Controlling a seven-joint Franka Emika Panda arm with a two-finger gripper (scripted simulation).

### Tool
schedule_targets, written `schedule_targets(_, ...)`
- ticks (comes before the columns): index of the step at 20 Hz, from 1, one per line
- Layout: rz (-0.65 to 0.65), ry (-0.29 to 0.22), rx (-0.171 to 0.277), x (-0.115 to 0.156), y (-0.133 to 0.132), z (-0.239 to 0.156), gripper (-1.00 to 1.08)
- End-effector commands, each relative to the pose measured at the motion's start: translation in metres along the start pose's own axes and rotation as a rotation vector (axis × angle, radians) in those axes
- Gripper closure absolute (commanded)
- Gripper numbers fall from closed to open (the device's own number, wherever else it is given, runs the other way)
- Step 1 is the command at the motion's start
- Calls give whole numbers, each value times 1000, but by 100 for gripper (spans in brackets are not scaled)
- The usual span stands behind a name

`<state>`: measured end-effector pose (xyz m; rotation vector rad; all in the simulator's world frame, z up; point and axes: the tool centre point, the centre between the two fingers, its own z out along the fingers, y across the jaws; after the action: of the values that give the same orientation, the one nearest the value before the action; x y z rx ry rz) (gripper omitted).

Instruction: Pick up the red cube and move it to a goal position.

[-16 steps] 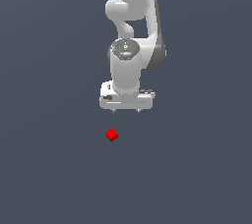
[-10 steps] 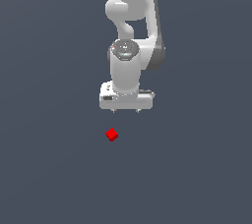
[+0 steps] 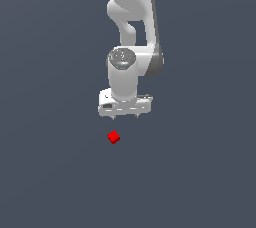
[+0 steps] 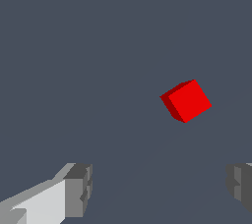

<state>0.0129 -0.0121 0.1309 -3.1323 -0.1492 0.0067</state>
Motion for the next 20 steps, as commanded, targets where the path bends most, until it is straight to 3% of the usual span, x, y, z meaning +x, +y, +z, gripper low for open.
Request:
schedule_targets(1, -43, 0, 0, 1, 6, 9, -92)
schedule_targets(20, -473, 2, -5, 32, 53, 93, -92)
